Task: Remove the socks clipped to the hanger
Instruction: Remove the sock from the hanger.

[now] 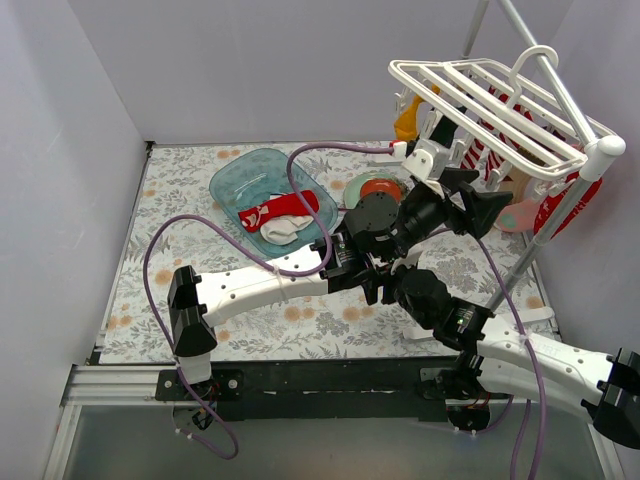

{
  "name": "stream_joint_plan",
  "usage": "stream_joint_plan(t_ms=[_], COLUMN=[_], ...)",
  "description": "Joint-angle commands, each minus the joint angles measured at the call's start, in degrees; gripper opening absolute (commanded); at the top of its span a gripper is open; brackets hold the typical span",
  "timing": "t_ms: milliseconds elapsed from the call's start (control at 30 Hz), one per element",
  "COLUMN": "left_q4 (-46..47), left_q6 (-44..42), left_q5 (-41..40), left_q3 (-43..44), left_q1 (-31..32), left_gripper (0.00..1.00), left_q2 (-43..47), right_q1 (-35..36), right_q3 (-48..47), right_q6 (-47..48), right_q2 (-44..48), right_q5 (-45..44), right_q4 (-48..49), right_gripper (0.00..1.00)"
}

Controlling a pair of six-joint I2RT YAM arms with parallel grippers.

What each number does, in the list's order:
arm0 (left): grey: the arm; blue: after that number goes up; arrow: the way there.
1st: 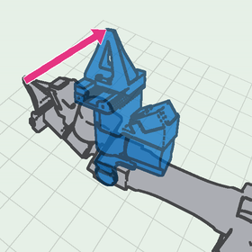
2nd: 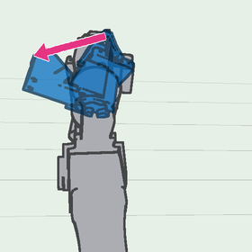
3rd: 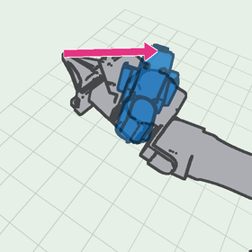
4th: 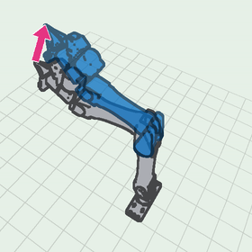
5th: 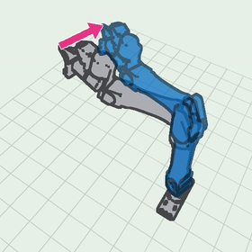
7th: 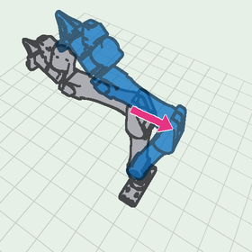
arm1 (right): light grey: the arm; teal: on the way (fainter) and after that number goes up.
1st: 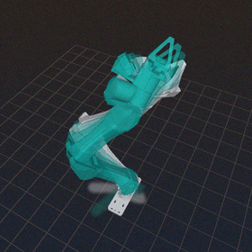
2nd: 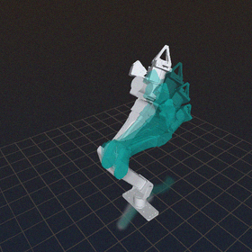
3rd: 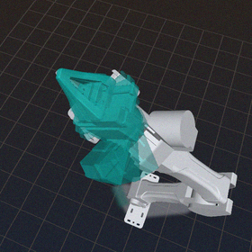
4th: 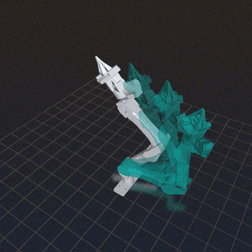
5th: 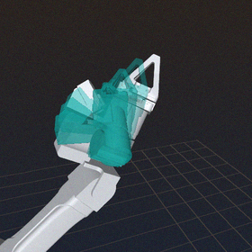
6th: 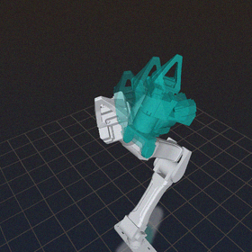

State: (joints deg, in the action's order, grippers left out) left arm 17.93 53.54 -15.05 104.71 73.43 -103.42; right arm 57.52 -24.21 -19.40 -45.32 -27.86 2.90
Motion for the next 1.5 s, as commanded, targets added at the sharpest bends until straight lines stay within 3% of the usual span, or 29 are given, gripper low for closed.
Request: stream_joint_plan(t_ms=[0, 233, 467, 600, 667, 700, 800, 1133, 1233, 1400, 1467], left_q4=[5.95, 8.96, 8.61, 8.00, 7.91, 7.21, 6.07, 5.62, 6.06, 4.66, 4.83], left_q6=[-1.68, -2.47, -3.79, -4.23, -4.14, -4.14, -4.32, -4.76, -4.50, -3.97, -3.79], left_q5=[-0.86, -0.07, -0.77, -0.16, 1.16, 1.60, 2.04, 1.51, 1.16, 1.86, 1.52], left_q3=[0.69, -0.56, -0.20, -0.47, -0.73, -0.64, -0.29, 3.22, 3.92, 5.77, 5.51], left_q1=[0.58, 0.58, 0.58, 0.58, 0.58, 0.58, 0.58, 0.58, 0.58, 0.49, 0.40], left_gripper=[0.67, 0.53, 0.28, 0.30, 0.37, 0.47, 0.55, 0.57, 0.50, 0.20, 0.13], left_q2=[0.67, 0.85, 1.11, 1.46, 1.90, 1.90, 1.82, -1.08, -1.87, -3.19, -3.11], right_q1=[0.32, 0.32, 0.32, 0.32, 0.32, 0.32, 0.32, 0.32, 0.40, 0.32, 0.32], right_q3=[0.65, 1.00, 1.18, 1.18, 1.18, 1.18, 1.27, 1.00, 1.09, 1.18, 1.09], right_q6=[-0.73, -0.91, -1.34, -1.34, -1.43, -1.43, -1.52, -1.61, -1.61, -1.61, -1.52], right_q2=[0.76, 1.02, 1.11, 1.11, 0.94, 0.85, 0.76, 1.46, 1.81, 2.43, 2.69], right_q5=[0.26, 0.17, 0.00, 0.00, 0.08, 0.08, 0.08, -0.18, -0.36, -0.79, -0.88], right_q4=[0.80, 0.44, 0.53, 0.44, 0.44, 0.44, 0.44, -0.26, -0.79, -1.14, -1.31], right_gripper=[0.79, 0.79, 0.78, 0.78, 0.78, 0.78, 0.78, 0.78, 0.78, 0.78, 0.78])
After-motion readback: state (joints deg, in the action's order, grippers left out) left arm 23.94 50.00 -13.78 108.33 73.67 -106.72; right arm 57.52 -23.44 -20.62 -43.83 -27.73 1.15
